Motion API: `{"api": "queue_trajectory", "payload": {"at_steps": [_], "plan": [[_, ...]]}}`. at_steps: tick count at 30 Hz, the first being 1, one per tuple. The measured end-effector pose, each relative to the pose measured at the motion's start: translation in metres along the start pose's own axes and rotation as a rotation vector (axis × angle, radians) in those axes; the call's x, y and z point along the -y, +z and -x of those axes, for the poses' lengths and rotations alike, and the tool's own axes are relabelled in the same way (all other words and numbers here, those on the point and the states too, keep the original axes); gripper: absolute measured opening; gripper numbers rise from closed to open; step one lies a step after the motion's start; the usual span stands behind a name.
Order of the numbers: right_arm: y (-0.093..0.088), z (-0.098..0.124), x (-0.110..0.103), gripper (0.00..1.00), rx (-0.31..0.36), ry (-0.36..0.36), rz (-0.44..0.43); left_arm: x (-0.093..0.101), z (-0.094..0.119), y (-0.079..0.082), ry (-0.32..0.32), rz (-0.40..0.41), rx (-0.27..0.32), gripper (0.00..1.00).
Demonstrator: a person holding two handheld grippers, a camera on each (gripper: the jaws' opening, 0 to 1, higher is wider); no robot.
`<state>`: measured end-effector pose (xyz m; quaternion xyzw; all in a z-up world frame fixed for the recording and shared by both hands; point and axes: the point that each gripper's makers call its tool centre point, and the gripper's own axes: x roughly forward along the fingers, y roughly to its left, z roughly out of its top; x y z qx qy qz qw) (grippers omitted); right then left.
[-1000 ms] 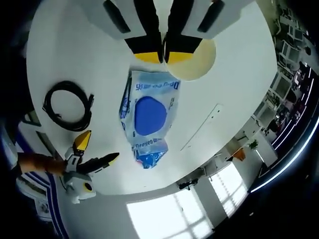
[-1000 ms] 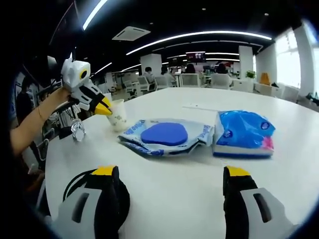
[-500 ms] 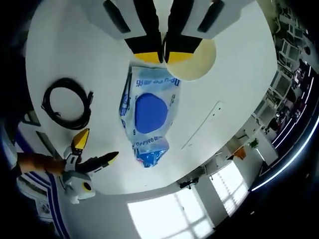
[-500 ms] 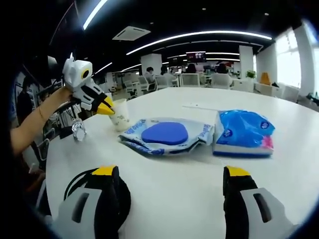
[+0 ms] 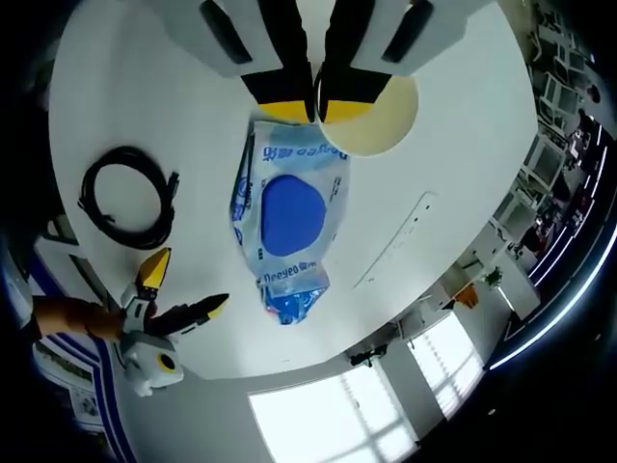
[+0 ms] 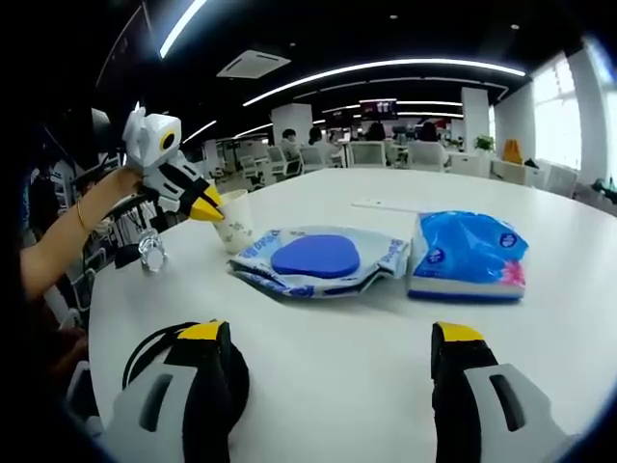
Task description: Arrange the tabletop items into an orderly group along one side of the table until the central work area is clear of visible clutter.
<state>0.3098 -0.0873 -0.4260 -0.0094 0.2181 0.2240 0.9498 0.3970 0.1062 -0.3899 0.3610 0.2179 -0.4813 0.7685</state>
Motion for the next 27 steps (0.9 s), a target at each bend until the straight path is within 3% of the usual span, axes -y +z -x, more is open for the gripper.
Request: {"api": "queue_trajectory", "payload": {"at_steps": [19,23,27], "plan": [[-0.0037,0.0028,0.0024,0.82,-0.003,0.004,-0.007,0.0005,-0.0042,0.0044,-0.002,-0.025,-0.016,0.02],[-0.0048,0.0030,0.0033,0.82,-0.009,0.000,-0.002,0.0023,-0.0048,0.0050,-0.013,-0.037,-0.014,0.14],[-0.0055,0.0022,0.0037,0.82,-0.010,0.000,-0.007,0.0015,-0.0043,0.0051,-0.006,-0.045,-0.017,0.14]]}}
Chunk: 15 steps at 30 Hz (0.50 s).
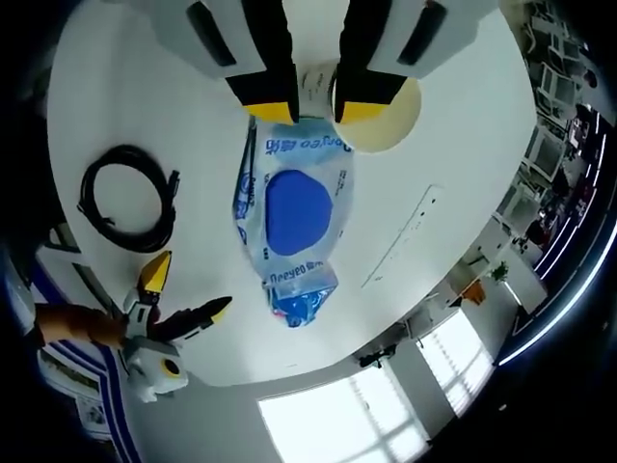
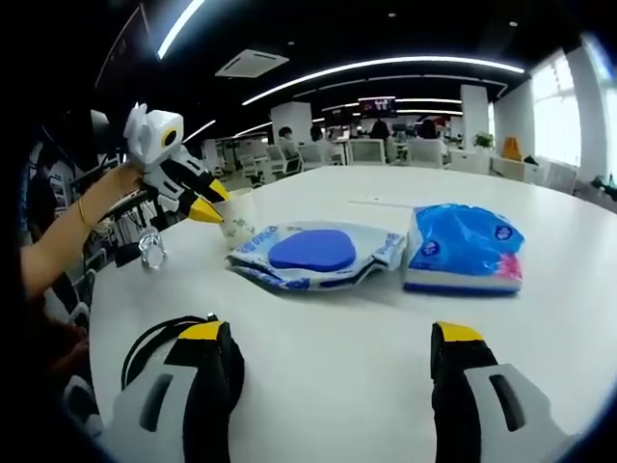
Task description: Arrange the tabletop items into an orderly group along one side of the table until the central work area is clear of visible clutter.
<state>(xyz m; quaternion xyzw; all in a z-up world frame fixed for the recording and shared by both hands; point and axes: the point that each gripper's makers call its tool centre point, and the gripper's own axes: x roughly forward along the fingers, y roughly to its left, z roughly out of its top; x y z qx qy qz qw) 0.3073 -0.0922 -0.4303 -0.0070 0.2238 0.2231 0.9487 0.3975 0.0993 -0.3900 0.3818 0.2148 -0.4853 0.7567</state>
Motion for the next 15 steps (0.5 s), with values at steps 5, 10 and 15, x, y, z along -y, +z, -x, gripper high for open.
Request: {"api": "queue_trajectory", "payload": {"at_steps": [5,10,15], "plan": [[0.0000,-0.0005,-0.0013,0.82,0.003,0.006,-0.003,0.0010,0.0017,0.0001,-0.001,0.001,0.003,0.15],[-0.0005,-0.0007,-0.0014,0.83,0.002,0.005,-0.002,-0.0049,0.0042,0.0018,0.030,0.000,0.014,0.24],[-0.0009,-0.0003,-0.0015,0.83,0.002,0.006,-0.001,-0.0077,0.0078,0.0021,0.046,-0.002,0.022,0.27]]}}
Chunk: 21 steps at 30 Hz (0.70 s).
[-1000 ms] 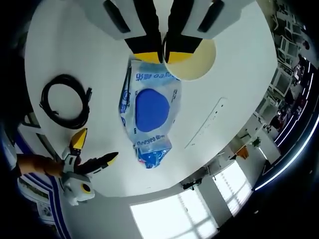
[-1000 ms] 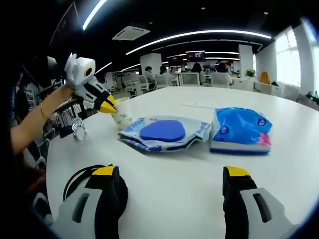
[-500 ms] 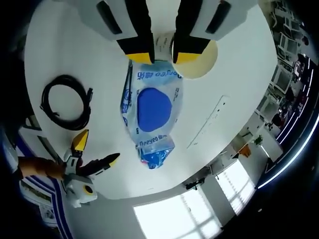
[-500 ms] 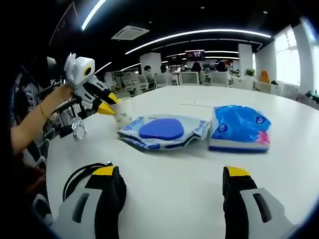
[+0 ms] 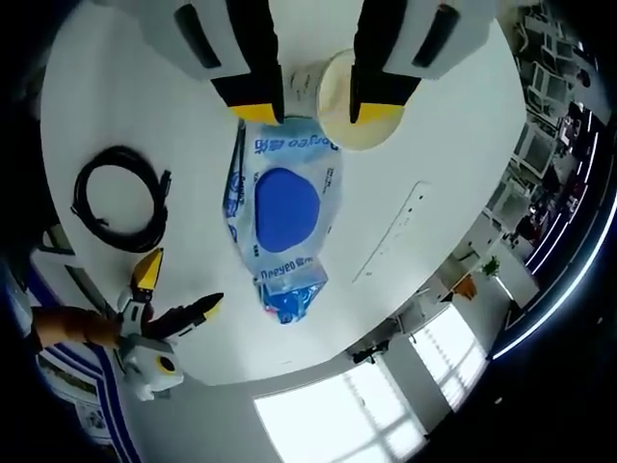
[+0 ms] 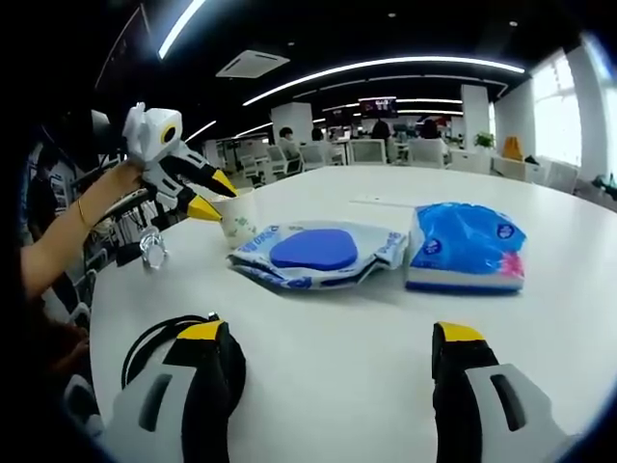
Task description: Arrange the tabletop items into an orderly group along one side of the table until the central work area is clear of visible clutter.
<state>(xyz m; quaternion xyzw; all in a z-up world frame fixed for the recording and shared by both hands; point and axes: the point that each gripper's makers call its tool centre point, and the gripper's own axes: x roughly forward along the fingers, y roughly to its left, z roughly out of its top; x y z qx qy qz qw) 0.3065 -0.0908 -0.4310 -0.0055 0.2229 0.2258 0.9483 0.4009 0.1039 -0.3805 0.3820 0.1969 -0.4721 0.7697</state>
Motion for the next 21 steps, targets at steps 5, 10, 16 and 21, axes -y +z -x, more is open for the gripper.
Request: {"api": "queue_trajectory", "payload": {"at_steps": [5,10,16,21], "plan": [[0.000,0.000,-0.001,0.83,0.000,0.001,0.003,0.002,0.006,0.003,0.017,0.010,0.027,0.32],[0.001,0.007,-0.002,0.84,0.012,0.002,0.012,0.003,0.023,0.004,0.060,0.014,0.064,0.41],[-0.001,0.027,-0.002,0.85,0.035,0.003,0.015,0.012,0.046,0.004,0.086,0.019,0.124,0.41],[-0.006,0.046,0.000,0.86,0.042,-0.005,0.014,0.019,0.065,-0.009,0.122,0.032,0.140,0.41]]}}
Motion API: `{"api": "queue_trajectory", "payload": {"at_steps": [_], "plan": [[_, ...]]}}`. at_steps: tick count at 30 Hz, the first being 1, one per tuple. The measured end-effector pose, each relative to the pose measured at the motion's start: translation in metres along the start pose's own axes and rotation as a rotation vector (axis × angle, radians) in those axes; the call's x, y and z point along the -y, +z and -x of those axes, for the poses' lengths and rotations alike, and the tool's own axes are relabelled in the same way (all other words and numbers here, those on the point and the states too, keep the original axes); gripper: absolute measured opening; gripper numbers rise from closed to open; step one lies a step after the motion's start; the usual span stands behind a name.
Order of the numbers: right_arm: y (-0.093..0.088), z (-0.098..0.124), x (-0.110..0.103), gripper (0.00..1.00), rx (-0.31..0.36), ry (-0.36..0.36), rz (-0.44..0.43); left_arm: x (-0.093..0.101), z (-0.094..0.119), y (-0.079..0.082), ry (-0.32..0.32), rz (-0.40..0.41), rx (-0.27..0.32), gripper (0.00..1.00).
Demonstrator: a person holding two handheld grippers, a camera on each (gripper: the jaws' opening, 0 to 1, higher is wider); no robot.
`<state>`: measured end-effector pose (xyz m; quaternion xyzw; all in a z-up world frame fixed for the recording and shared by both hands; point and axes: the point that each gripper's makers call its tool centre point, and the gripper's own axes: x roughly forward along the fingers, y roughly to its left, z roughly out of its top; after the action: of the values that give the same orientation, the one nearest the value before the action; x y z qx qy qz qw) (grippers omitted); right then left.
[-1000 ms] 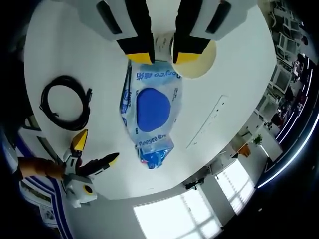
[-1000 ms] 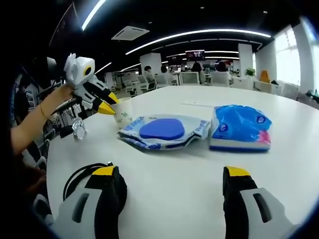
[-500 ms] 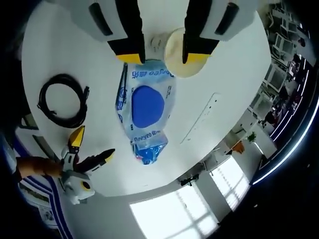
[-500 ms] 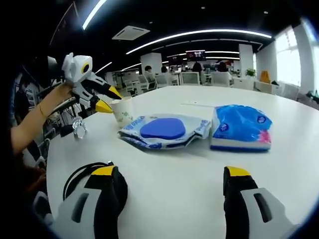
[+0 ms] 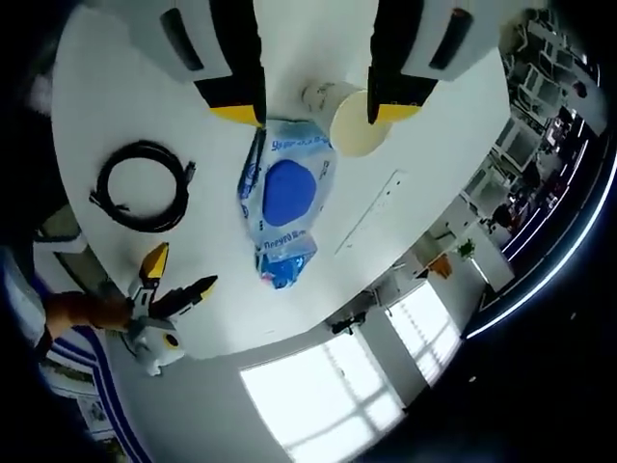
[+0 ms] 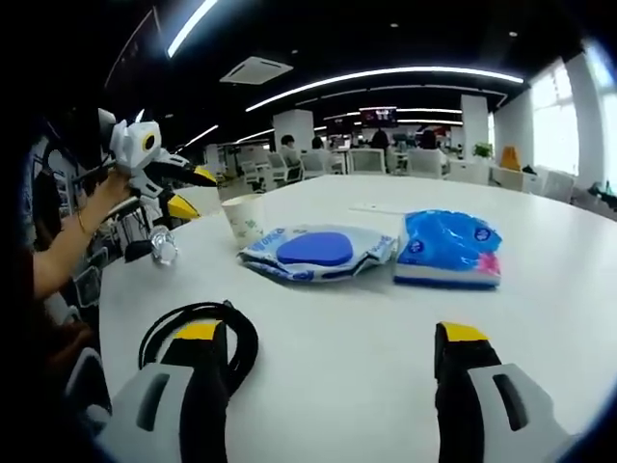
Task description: Arrange the tabletop items into an orderly group along one side of the table until the central work area is clear of visible clutter.
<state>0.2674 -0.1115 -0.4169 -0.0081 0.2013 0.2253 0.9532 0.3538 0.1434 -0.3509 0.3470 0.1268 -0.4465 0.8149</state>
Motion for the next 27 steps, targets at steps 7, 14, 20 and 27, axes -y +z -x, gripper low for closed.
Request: {"api": "queue_trajectory", "payload": {"at_steps": [7,14,20,27], "plan": [[-0.015,0.031,-0.004,0.87,-0.011,-0.002,0.002,0.013,0.033,-0.031,0.030,0.004,-0.044,0.41],[-0.024,0.043,-0.009,0.86,-0.013,-0.010,0.004,0.036,0.053,-0.072,-0.005,-0.077,-0.185,0.41],[-0.028,0.046,-0.016,0.85,-0.014,-0.007,0.017,0.043,0.062,-0.089,-0.009,-0.234,-0.336,0.39],[-0.030,0.050,-0.018,0.86,-0.014,-0.009,0.007,0.046,0.051,-0.104,0.045,-0.496,-0.484,0.35]]}}
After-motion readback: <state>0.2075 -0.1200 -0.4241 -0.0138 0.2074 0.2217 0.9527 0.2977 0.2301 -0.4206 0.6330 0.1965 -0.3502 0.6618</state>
